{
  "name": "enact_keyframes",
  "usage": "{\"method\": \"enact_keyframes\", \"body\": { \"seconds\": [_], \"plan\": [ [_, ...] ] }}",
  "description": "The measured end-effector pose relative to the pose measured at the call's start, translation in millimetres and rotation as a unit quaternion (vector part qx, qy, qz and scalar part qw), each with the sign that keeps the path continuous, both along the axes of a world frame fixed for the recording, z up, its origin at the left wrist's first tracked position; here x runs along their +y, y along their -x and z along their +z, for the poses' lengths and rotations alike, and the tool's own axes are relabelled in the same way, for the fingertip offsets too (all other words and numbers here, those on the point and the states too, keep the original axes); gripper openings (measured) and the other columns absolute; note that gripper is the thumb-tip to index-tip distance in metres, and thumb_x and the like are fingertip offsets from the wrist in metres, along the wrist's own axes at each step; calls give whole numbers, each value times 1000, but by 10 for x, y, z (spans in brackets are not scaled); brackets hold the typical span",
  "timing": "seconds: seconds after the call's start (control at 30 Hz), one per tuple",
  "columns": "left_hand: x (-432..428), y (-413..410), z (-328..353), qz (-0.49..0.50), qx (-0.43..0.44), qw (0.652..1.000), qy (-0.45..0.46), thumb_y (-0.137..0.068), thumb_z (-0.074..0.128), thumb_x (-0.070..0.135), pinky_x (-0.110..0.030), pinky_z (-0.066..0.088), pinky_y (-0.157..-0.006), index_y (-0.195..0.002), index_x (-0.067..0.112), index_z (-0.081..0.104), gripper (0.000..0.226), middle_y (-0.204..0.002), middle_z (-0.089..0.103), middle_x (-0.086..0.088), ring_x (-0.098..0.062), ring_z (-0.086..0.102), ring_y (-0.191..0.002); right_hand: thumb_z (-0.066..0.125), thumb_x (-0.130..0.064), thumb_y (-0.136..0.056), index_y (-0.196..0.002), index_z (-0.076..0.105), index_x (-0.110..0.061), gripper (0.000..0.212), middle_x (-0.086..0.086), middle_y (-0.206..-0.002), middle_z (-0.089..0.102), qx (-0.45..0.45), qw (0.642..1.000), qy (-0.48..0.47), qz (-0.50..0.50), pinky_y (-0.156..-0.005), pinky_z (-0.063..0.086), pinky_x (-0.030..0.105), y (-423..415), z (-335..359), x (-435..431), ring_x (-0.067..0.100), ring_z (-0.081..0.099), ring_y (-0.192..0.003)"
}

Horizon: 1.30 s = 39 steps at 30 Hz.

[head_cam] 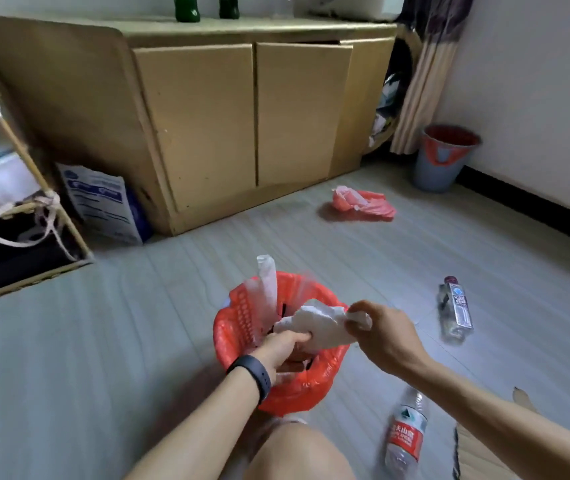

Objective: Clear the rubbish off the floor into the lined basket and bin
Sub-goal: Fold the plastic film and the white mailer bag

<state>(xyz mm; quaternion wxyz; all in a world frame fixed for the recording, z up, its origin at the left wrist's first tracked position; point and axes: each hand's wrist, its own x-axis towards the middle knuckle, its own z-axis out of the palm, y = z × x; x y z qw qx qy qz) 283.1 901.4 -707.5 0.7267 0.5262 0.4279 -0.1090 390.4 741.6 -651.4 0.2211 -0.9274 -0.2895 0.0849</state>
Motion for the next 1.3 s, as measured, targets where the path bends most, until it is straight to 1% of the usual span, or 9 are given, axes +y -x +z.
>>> {"method": "enact_keyframes", "body": {
  "seconds": [0.13, 0.23, 0.3, 0.43, 0.57, 0.8, 0.97, 1.13, 1.3],
  "plan": [
    [266, -35, -204, -100, -12, 971, -219, -84, 65, 21, -26, 51, -63, -90, 16, 72, 10, -89, 73, -5, -13, 69, -77, 52, -25, -90, -117, 62, -29, 28, 6, -103, 70, -109, 989, 68, 73, -64, 47, 33, -184, -94, 275, 33, 64, -90],
    [621, 62, -413, -143, 72, 767, -621, -82, 57, 29, -34, 37, -105, -107, 28, 65, 26, -122, 57, 1, -21, 47, -121, 52, -24, -90, -117, 60, -26, 29, 8, -100, 67, -149, 976, 118, 109, -58, 42, 31, -345, -150, 614, 35, 64, -86],
    [863, 170, -552, -137, 93, 694, -701, -80, 57, 26, -40, 29, -110, -127, 24, 55, 47, -145, 39, -4, -26, 30, -137, 54, -20, -87, -115, 61, -21, 29, 10, -96, 64, -154, 966, 167, 125, -56, 41, 31, -438, -209, 873, 36, 64, -84],
    [1125, 242, -739, -149, 128, 750, -631, -83, 53, 15, -42, 22, -116, -153, 22, 16, 79, -161, 3, -8, -29, 12, -146, 52, -6, -85, -107, 65, -16, 27, 10, -86, 60, -155, 946, 229, 168, -54, 41, 32, -614, -343, 1338, 35, 62, -78],
    [1022, 138, -845, -91, 106, 817, -560, -83, 52, 2, -39, 35, -108, -155, 21, 3, 89, -159, 15, -3, -33, 39, -133, 49, -4, -91, -110, 68, -12, 28, 13, -106, 65, -141, 926, 264, 232, -70, 54, 37, -732, -750, 1435, 36, 66, -97],
    [1022, 98, -886, -73, 120, 821, -553, -85, 55, 3, -46, 46, -91, -155, 25, -3, 93, -149, 25, -5, -43, 55, -110, 37, -6, -100, -132, 52, -11, 36, 11, -121, 58, -152, 921, 259, 249, -74, 54, 40, -635, -1220, 1408, 31, 61, -106],
    [962, -97, -759, 26, 149, 852, -502, -91, 59, 20, -47, 45, -91, -156, 19, 6, 84, -143, 32, -10, -46, 57, -106, 51, -3, -89, -158, 9, -21, 83, 12, -164, 5, -128, 958, 156, 204, -87, 53, 45, -677, -1111, 1143, 35, 46, -131],
    [1007, -130, -603, -4, 195, 855, -481, -88, 65, 34, -49, 42, -96, -154, 17, 6, 90, -146, 26, -11, -40, 42, -124, 49, -25, -93, -153, 23, -27, 66, 5, -157, 25, -63, 988, 91, 106, -97, 50, 44, -583, -858, 610, 29, 43, -131],
    [830, -258, -104, -60, 176, 827, -531, -84, 55, 25, -43, 35, -103, -132, 14, 46, 49, -137, 40, -13, -35, 34, -129, 53, -35, -93, -145, 36, -27, 55, 3, -155, 30, -87, 969, 206, 104, -100, 47, 39, -687, -448, -39, 24, 34, -138]
  ]
}}
